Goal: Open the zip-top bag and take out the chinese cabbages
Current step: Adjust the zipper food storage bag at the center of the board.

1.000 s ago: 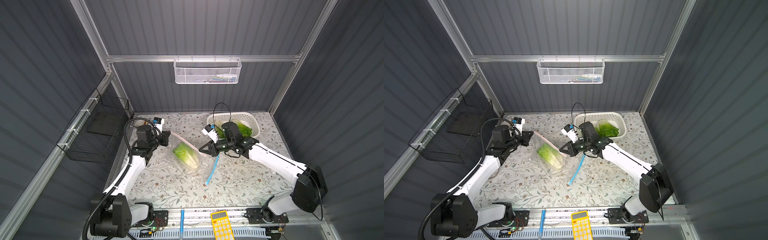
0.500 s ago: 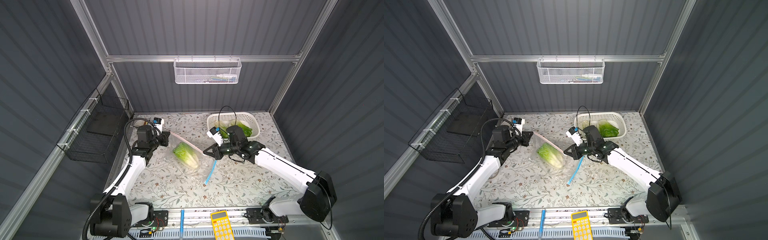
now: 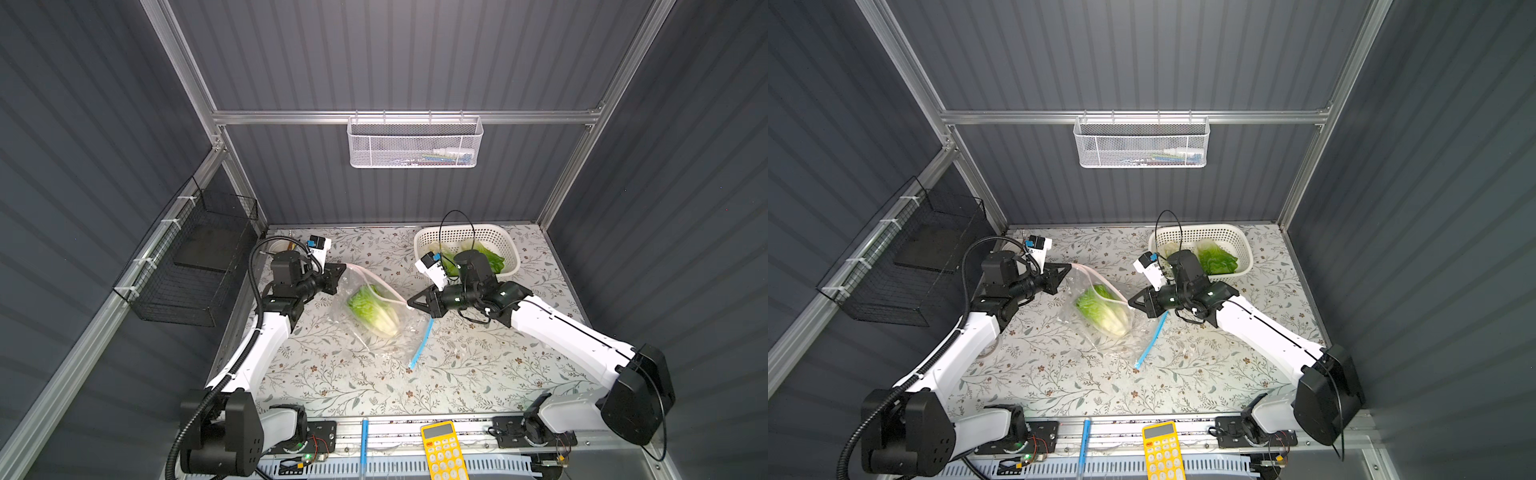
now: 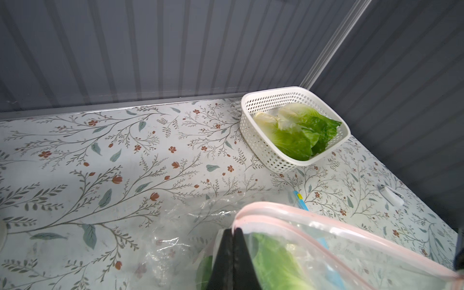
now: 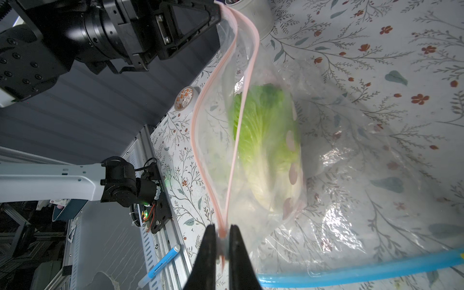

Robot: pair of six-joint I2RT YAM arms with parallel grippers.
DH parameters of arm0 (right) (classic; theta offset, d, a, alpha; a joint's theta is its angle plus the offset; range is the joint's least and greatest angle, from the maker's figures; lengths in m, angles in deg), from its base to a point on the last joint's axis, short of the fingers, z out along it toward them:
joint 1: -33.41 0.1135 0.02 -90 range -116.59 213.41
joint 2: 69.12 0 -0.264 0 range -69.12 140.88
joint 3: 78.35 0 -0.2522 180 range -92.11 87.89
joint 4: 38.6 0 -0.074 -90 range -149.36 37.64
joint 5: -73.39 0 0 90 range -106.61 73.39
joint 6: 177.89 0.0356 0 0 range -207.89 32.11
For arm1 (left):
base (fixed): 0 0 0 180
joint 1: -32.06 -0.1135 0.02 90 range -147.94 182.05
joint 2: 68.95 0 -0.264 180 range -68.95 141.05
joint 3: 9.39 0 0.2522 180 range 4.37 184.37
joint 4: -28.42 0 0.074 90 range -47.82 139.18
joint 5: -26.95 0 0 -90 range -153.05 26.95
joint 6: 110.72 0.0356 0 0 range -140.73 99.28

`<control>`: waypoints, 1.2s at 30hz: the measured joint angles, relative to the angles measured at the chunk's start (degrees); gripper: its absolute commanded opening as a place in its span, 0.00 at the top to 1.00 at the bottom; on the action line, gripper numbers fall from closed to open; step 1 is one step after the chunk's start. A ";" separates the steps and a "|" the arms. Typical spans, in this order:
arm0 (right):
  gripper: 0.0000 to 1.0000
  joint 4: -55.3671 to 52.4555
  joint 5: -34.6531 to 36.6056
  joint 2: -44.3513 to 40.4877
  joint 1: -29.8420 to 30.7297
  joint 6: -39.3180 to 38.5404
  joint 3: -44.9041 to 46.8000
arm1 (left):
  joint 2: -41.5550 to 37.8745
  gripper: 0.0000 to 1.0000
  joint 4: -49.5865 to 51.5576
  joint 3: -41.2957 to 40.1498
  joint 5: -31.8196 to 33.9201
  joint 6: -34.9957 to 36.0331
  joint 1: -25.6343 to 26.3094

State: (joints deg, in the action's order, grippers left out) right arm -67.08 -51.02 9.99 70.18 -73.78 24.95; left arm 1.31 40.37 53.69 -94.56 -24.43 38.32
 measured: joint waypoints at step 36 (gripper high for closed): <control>1.00 0.59 10.47 9.62 -3.37 1.53 -10.16 | 0.61 1.00 -8.59 -1.29 -19.78 -4.76 5.51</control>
State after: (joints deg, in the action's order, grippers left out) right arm -66.49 -40.55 19.61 66.82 -72.25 14.79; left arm 1.92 31.78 52.41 -114.34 -29.19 43.83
